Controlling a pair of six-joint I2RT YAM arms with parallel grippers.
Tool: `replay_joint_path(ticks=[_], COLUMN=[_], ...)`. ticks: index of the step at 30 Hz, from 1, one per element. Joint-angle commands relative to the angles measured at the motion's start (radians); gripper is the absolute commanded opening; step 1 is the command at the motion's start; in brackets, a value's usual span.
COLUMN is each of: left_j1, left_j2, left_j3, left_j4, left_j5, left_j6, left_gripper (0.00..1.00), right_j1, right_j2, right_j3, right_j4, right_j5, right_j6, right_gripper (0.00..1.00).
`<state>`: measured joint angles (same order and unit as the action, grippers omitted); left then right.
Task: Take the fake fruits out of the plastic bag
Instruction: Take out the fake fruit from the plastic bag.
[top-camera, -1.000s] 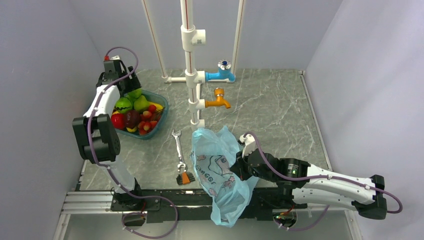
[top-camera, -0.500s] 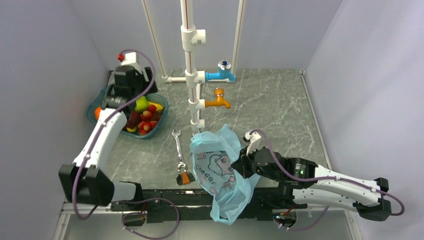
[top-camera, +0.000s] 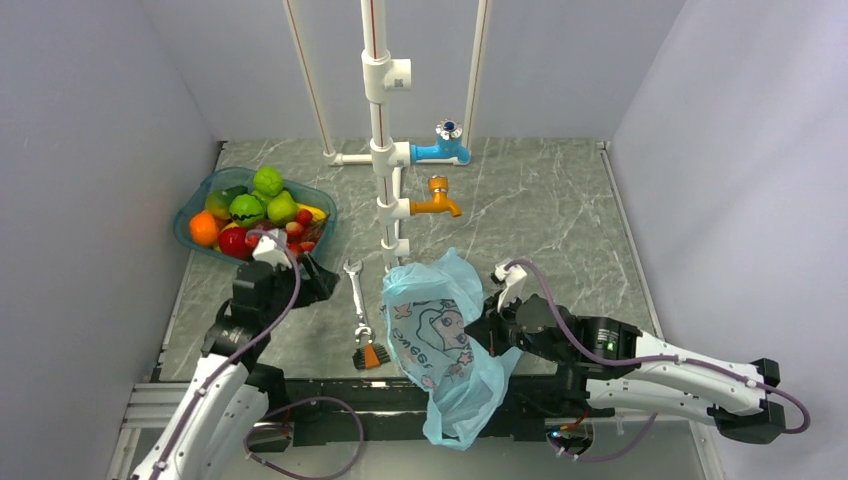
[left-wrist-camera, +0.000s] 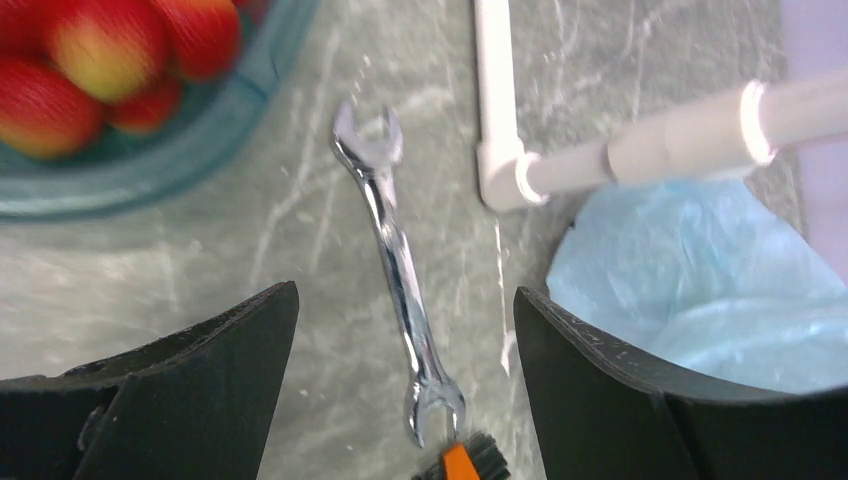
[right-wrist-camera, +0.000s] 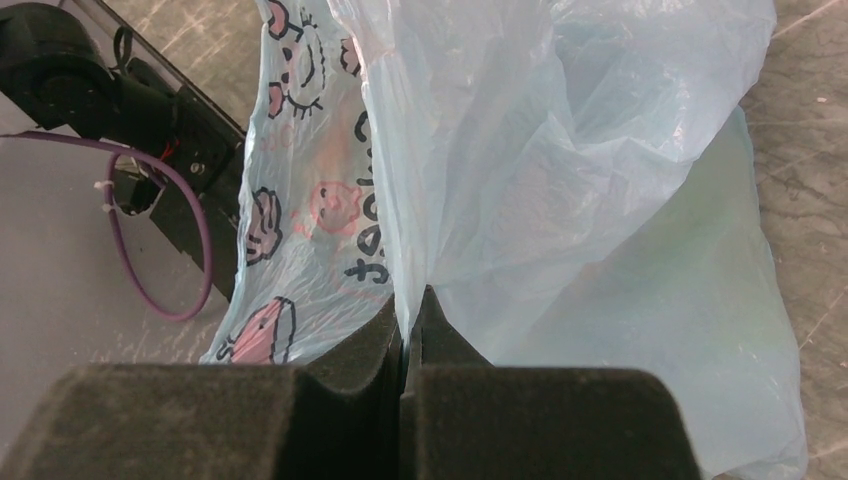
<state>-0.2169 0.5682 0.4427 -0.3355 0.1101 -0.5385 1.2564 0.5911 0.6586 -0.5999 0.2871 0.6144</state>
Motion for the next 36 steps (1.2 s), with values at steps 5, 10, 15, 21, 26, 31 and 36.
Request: replay_joint_path(ticks=[5, 10, 15, 21, 26, 31, 36], left_j1=[-0.183, -0.552, -0.886, -1.054, -1.102, -1.135, -1.157], left_j2=[-0.163, 0.005, 0.049, -0.015, -0.031, 0.11, 0.336], left_j3=[-0.272, -0.165, -0.081, -0.109, -0.094, 0.031, 0.166], left_j4=[0.289, 0.227, 0.163, 0.282, 0.425, 0.493, 0.485], left_j5=[0.195, -0.088, -0.423, -0.465, -0.311, -0.202, -0.223], left_j6=[-0.33, -0.311, -0.374, -0.391, -0.271, -0.144, -0.06], left_gripper=[0.79, 0.78, 0.79, 0.79, 0.78, 0.77, 0.76], right_j1=[0.003, 0.003, 0.003, 0.003, 0.003, 0.003, 0.003], right_j2=[0.002, -0.007, -0.026, -0.046, -0.036, -0.018, 0.007], right_j3=[0.01, 0.015, 0.018, 0.009, 0.016, 0.027, 0.079], right_j4=[0.035, 0.014, -0.005, -0.016, -0.006, 0.02, 0.054], right_j5=[0.016, 0.023, 0.031, 0.03, 0.027, -0.001, -0.033], right_j6=[-0.018, -0.014, -0.002, 0.003, -0.009, -0.015, -0.024], right_gripper=[0.0, 0.0, 0.0, 0.0, 0.0, 0.0, 0.0])
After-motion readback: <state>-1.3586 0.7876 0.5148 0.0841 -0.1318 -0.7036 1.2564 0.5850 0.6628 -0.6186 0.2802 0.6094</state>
